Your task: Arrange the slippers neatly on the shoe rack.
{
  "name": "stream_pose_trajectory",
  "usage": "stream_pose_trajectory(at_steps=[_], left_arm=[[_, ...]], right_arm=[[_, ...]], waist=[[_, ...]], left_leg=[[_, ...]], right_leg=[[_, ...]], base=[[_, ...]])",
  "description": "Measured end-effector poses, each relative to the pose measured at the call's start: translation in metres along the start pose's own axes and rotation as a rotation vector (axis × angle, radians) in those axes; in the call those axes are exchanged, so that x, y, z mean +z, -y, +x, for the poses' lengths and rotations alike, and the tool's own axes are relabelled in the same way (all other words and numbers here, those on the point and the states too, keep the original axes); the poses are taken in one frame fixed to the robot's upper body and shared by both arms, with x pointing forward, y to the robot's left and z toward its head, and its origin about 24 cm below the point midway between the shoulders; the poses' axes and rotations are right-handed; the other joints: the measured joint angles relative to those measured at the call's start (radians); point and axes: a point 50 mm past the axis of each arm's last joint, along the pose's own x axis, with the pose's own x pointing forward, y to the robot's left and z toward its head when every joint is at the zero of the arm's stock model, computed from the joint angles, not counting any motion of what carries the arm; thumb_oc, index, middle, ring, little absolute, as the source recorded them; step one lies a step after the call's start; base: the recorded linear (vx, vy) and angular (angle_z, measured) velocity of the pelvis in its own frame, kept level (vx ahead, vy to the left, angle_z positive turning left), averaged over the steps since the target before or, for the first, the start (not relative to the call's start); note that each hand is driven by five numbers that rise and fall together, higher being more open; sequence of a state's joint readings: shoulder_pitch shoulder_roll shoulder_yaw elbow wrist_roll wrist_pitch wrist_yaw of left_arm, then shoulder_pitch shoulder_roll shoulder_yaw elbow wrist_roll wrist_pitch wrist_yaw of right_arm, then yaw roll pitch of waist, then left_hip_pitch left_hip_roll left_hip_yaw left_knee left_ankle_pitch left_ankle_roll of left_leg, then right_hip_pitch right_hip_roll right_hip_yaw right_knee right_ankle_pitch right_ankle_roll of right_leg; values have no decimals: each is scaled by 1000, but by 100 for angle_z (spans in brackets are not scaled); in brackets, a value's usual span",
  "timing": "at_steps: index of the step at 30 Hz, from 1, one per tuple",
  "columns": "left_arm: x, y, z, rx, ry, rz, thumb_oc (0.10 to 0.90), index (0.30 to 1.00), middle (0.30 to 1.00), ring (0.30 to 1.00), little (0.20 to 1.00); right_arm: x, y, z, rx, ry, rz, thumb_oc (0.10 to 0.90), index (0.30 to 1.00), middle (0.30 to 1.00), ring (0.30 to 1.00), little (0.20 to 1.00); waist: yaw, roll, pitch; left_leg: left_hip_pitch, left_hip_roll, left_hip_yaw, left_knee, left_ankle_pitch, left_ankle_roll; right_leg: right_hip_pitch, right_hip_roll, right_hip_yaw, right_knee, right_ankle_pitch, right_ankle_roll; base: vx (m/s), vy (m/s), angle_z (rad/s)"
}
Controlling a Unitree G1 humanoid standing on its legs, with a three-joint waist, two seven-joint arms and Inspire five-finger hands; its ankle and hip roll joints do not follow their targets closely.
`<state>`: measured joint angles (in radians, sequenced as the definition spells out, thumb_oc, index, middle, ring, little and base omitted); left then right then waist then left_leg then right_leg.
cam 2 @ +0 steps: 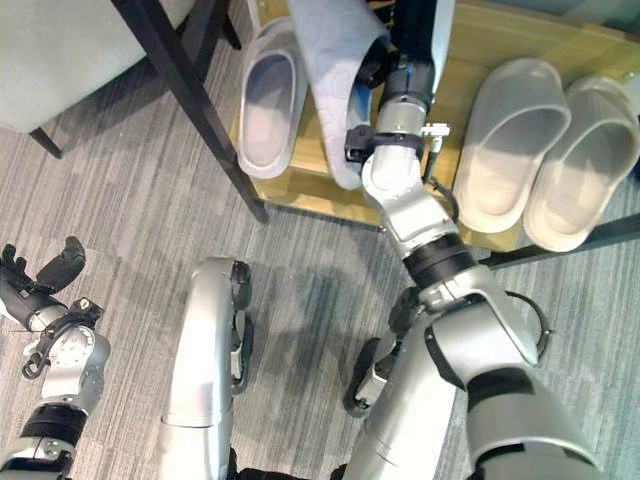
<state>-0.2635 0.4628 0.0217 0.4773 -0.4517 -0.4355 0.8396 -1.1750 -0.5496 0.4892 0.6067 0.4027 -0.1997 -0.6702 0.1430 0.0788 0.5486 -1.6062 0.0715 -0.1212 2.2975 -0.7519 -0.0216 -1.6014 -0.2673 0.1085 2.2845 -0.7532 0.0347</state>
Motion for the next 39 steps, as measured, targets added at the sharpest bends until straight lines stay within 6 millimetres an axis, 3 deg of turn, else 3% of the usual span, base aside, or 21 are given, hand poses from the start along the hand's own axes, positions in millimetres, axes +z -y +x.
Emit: stream_pose_trajectory(at_steps=[7, 26, 27, 39], left_arm=[[-6, 0, 4, 26, -23, 17, 800, 900, 900, 900, 900], [-20, -8, 5, 40, -110, 21, 800, 900, 900, 900, 900], [-20, -8, 5, 40, -110, 21, 800, 900, 900, 900, 900], [-21, -7, 5, 13, -110, 23, 800, 900, 900, 900, 900]], right_arm=[[-9, 5, 1, -37, -34, -29, 400, 300, 300, 300, 300], [-10, 6, 1, -78, -53, 44, 400, 300, 300, 300, 300], [-10, 6, 1, -78, -52, 44, 800, 900, 900, 900, 900], [-10, 5, 1, -58, -48, 37, 800, 900, 900, 900, 900]], waist=[[-12, -10, 5], [-53, -19, 7], [-53, -19, 7], [-49, -20, 7]], left_leg=[[3, 4, 2, 19, -13, 23], [13, 14, -6, 33, -20, 9], [13, 14, -6, 33, -20, 9], [13, 13, -6, 34, -20, 9]], right_leg=[[9, 3, 6, 5, 0, 0], [13, 19, 7, 15, 2, 12], [13, 19, 7, 16, 2, 12], [13, 19, 7, 16, 2, 12]], base=[[0, 4, -1], [-3, -1, -1], [0, 0, 0], [0, 0, 0]])
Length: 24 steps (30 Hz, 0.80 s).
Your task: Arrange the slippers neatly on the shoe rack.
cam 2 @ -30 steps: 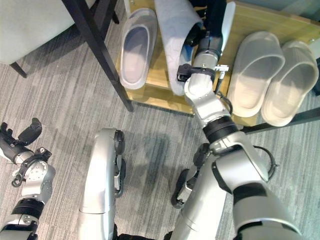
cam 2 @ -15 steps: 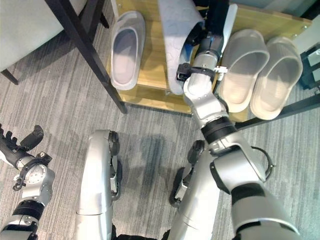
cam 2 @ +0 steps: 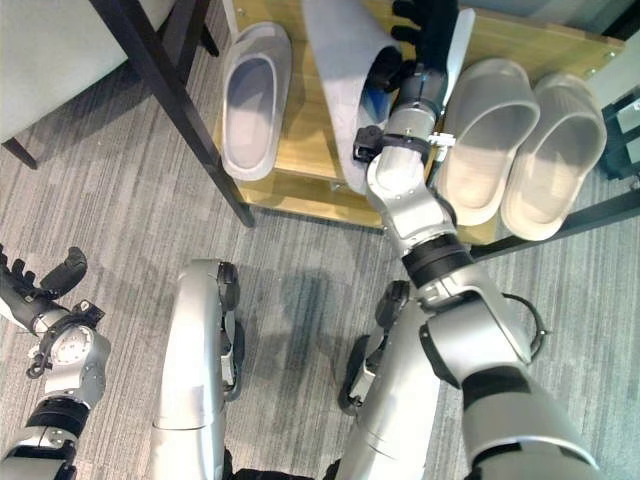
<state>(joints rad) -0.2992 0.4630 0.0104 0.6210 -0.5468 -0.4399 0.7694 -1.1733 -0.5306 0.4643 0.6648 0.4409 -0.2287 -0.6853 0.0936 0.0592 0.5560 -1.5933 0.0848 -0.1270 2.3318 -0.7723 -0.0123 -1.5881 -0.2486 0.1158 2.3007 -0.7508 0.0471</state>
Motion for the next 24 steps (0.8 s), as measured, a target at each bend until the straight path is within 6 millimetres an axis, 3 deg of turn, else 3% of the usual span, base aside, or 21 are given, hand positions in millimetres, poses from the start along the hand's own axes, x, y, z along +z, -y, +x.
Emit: stream_pose_trajectory(at_steps=[5, 14, 24], left_arm=[[-3, 0, -2, -21, -2, 23, 800, 900, 900, 900, 900], [-8, -3, -2, -60, -16, 52, 800, 900, 900, 900, 900], [-14, -7, -1, -79, -40, 90, 800, 900, 900, 900, 900]], right_arm=[[-4, 0, -2, 19, -9, -15, 800, 900, 900, 900, 900], [-35, 2, -11, 137, -99, -189, 800, 900, 900, 900, 900], [-38, 6, -10, 171, -61, -391, 800, 900, 900, 900, 900]], waist=[[-1, -6, 0], [-1, -22, 1], [-5, -23, 1]], left_leg=[[1, 0, 0, 1, 0, 0], [1, 0, 0, 1, 0, -1], [1, 2, -1, 2, -2, -4]], right_leg=[[1, 0, 0, 0, 0, 0], [0, 0, 1, 0, 0, -1], [-1, 1, 0, 0, 0, -1]], base=[[0, 0, 0], [0, 0, 0], [0, 0, 0]])
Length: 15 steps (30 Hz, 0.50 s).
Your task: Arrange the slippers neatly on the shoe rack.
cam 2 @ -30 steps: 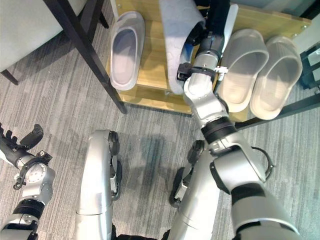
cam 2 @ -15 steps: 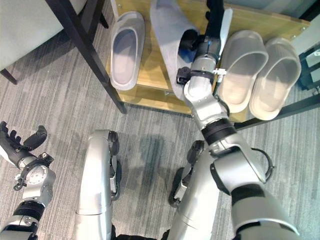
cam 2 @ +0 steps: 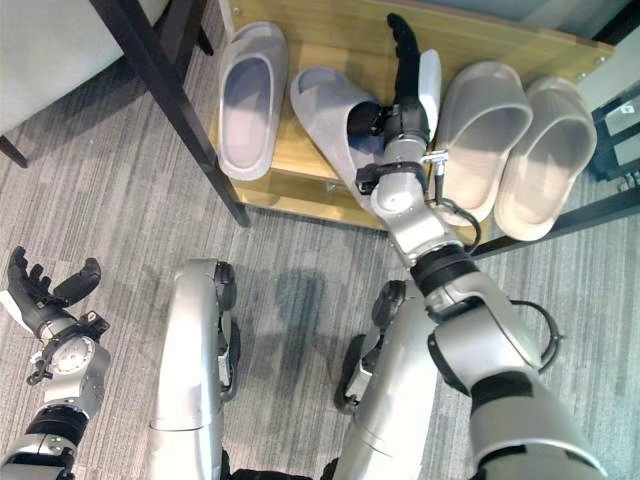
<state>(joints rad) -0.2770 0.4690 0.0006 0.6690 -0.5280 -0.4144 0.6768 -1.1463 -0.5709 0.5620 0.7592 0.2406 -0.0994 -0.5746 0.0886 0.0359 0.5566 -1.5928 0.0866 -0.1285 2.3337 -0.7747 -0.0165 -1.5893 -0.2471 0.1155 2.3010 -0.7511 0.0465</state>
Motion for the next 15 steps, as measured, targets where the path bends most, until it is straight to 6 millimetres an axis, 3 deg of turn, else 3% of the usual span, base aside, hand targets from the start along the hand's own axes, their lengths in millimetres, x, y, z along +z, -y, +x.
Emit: stream_pose_trajectory(at_steps=[9, 15], left_arm=[[-8, -6, -2, -29, -32, 42, 800, 900, 900, 900, 900], [-9, -9, -4, -35, -16, 79, 800, 900, 900, 900, 900]], right_arm=[[-1, 4, 1, 28, 24, -139, 800, 900, 900, 900, 900], [2, 21, -7, -5, 90, -118, 800, 900, 900, 900, 900]], waist=[[-5, -9, 1], [-12, -13, 1]], left_leg=[[0, 1, 0, 2, 0, -1], [0, 0, -1, 2, -3, -6]], right_leg=[[0, 1, 0, 0, 0, 0], [-1, 4, 1, 0, -1, 2]], base=[[0, 0, 0], [0, 0, 0]])
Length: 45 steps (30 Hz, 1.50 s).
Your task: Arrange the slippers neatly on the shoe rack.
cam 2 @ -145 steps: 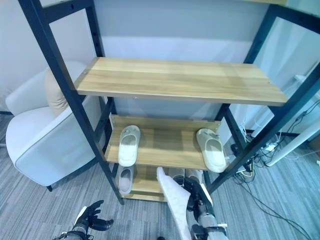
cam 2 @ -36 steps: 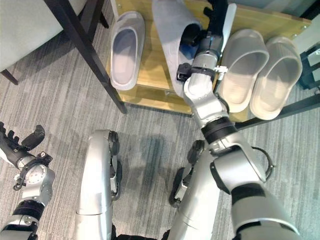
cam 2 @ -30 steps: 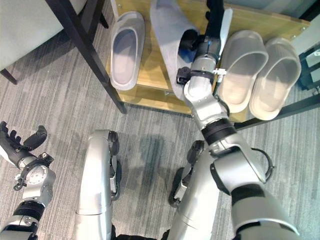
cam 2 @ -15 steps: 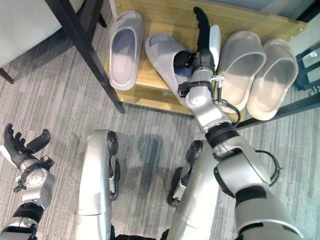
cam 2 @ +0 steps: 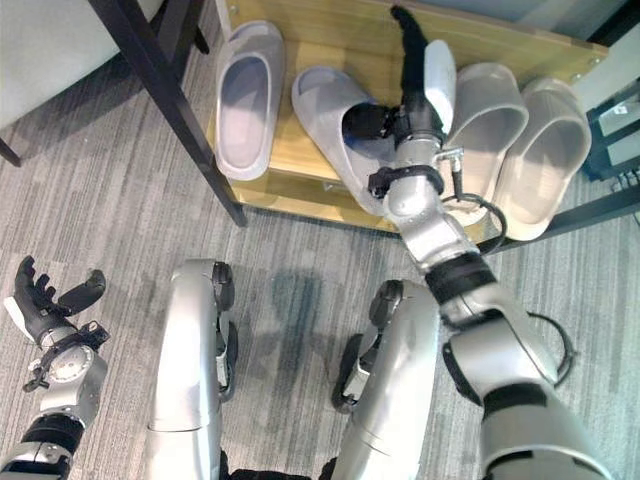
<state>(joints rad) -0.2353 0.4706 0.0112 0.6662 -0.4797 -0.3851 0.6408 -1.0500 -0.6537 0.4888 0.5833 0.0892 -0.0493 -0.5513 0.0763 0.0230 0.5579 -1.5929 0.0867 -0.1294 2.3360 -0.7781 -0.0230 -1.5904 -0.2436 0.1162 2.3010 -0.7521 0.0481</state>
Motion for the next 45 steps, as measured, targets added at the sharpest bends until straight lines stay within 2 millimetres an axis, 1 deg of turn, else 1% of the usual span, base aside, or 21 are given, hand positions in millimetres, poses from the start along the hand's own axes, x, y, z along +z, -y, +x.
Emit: stream_pose_trajectory(at_steps=[2, 5, 9, 11, 12, 13, 14, 16, 18, 19, 21, 23, 26, 27, 29, 30, 32, 33, 38, 41, 45], left_arm=[[3, 2, -2, -22, 30, 18, 800, 900, 900, 900, 900], [7, 4, -4, -42, 57, 29, 800, 900, 900, 900, 900], [8, 6, -4, -54, 75, 42, 800, 900, 900, 900, 900], [9, 5, -7, -62, 80, 35, 800, 900, 900, 900, 900], [9, 6, -9, -68, 81, 34, 800, 900, 900, 900, 900], [8, 4, -10, -69, 81, 41, 800, 900, 900, 900, 900], [3, 2, -12, -68, 67, 57, 800, 900, 900, 900, 900], [2, 1, -13, -70, 62, 62, 800, 900, 900, 900, 900], [3, 2, -13, -74, 68, 56, 800, 900, 900, 900, 900], [4, 3, -14, -79, 73, 53, 800, 900, 900, 900, 900], [6, 4, -15, -92, 92, 72, 800, 900, 900, 900, 900], [6, 4, -15, -92, 91, 73, 800, 900, 900, 900, 900], [5, 3, -15, -91, 88, 75, 800, 900, 900, 900, 900], [5, 3, -15, -91, 88, 75, 800, 900, 900, 900, 900], [5, 4, -14, -92, 87, 75, 800, 900, 900, 900, 900], [6, 6, -15, -101, 90, 73, 800, 900, 900, 900, 900], [6, 6, -15, -102, 90, 73, 800, 900, 900, 900, 900], [5, 7, -15, -104, 89, 75, 800, 900, 900, 900, 900], [2, 7, -17, -111, 79, 86, 800, 900, 900, 900, 900], [0, 7, -18, -118, 72, 96, 800, 900, 900, 900, 900], [-1, 9, -19, -146, 70, 102, 800, 900, 900, 900, 900]], right_arm=[[-1, 6, -4, -27, 4, 38, 800, 900, 900, 900, 900], [-6, 9, -9, -43, -2, 57, 800, 900, 900, 900, 900], [-6, 12, -12, -65, 3, 81, 800, 900, 900, 900, 900], [-5, 14, -22, -74, 20, 132, 800, 900, 900, 900, 900], [-2, 19, -33, -89, 45, 186, 800, 900, 900, 900, 900], [3, 24, -50, -105, 100, 247, 800, 900, 900, 900, 900], [7, 24, -52, -106, 127, 263, 800, 900, 900, 900, 900], [9, 25, -49, -107, 136, 251, 800, 900, 900, 900, 900], [7, 26, -45, -76, 151, 184, 800, 900, 900, 900, 900], [7, 26, -45, -70, 146, 182, 800, 900, 900, 900, 900], [1, 25, -50, -59, 135, 151, 800, 900, 900, 900, 900], [-4, 24, -48, -59, 114, 139, 800, 900, 900, 900, 900], [-15, 18, -38, -47, 54, 81, 800, 900, 900, 900, 900], [-15, 18, -34, -47, 46, 68, 800, 900, 900, 900, 900], [-12, 12, -22, -37, 35, 31, 800, 900, 900, 900, 900], [-8, 12, -17, -40, 37, 29, 800, 900, 900, 900, 900], [-3, 10, -14, -41, 47, 40, 800, 900, 900, 900, 900], [-1, 9, -14, -40, 53, 46, 800, 900, 900, 900, 900], [7, -2, -11, -13, 54, 72, 800, 900, 900, 900, 900], [15, -10, -2, -3, 51, 83, 800, 900, 900, 900, 900], [25, -12, 11, 2, 63, 38, 800, 900, 900, 900, 900]], waist=[[-4, 0, 0], [-10, 0, 0], [-18, 0, 0], [-16, 0, 0], [-13, 0, 0], [-12, 0, 0], [-25, 0, 0], [-30, 0, 0], [-31, 0, 0], [-31, 0, 0], [-30, 0, 0], [-30, 0, 0], [-28, 0, 0], [-27, 0, 0], [-23, 0, 0], [-11, 1, 0], [-7, 1, 0], [3, 1, 0], [21, 1, 0], [24, 1, 0], [26, 1, 0]], left_leg=[[0, 0, -1, 0, -1, -2], [0, 0, -1, 0, -2, -4], [1, 0, -2, 0, -2, -5], [1, 0, -2, -1, -5, -10], [2, -1, -1, -1, -7, -12], [1, -3, 0, -2, -8, -15], [2, -4, 0, -1, -8, -15], [4, -4, -4, -1, -8, -14], [6, -4, -5, 0, -8, -15], [6, -4, -5, 0, -8, -15], [6, -5, -4, 0, -8, -15], [6, -5, -5, 1, -8, -15], [7, -5, -5, 1, -8, -15], [7, -5, -5, 1, -8, -15], [7, -4, -5, 1, -8, -15], [9, -4, -5, 1, -8, -15], [9, -4, -6, 0, -8, -15], [9, -5, -5, 0, -8, -15], [10, -9, -4, 1, -8, -15], [11, -9, -5, 2, -8, -15], [11, -9, -5, 2, -8, -15]], right_leg=[[0, 1, -1, 0, -1, 1], [-1, 3, -1, 0, -1, 1], [-6, 10, -1, 2, -1, 1], [-8, 11, 1, 3, -1, 2], [-7, 10, 2, 4, -5, 6], [-7, 10, 2, 5, -9, 7], [-7, 10, 3, 5, -9, 7], [-7, 10, 2, 10, -10, 4], [-7, 9, 1, 13, -12, 0], [-7, 9, 1, 14, -12, -1], [-6, 9, 2, 14, -13, -1], [-6, 9, 2, 15, -13, -1], [-6, 9, 1, 16, -13, -1], [-6, 9, 1, 16, -13, -1], [-6, 9, 1, 16, -13, -1], [-6, 9, 1, 18, -13, -2], [-6, 9, 0, 18, -13, -2], [-6, 8, 1, 18, -13, -3], [-2, 6, 2, 18, -14, -3], [-1, 6, 2, 18, -13, -3], [0, 6, 2, 18, -13, -3]], base=[[0, 0, 0], [0, -5, -1], [0, -5, -2], [0, 0, 0], [0, 0, 0], [0, 0, 0], [0, 0, 0], [0, 0, 0], [0, 0, 0], [0, 0, 0], [0, 0, 0], [0, 0, 0], [0, 0, 0], [0, 0, 0], [0, 0, 0], [0, 0, 0], [0, 0, 0], [0, 0, 0], [0, 0, 0], [0, 0, 0], [0, 0, 0]])
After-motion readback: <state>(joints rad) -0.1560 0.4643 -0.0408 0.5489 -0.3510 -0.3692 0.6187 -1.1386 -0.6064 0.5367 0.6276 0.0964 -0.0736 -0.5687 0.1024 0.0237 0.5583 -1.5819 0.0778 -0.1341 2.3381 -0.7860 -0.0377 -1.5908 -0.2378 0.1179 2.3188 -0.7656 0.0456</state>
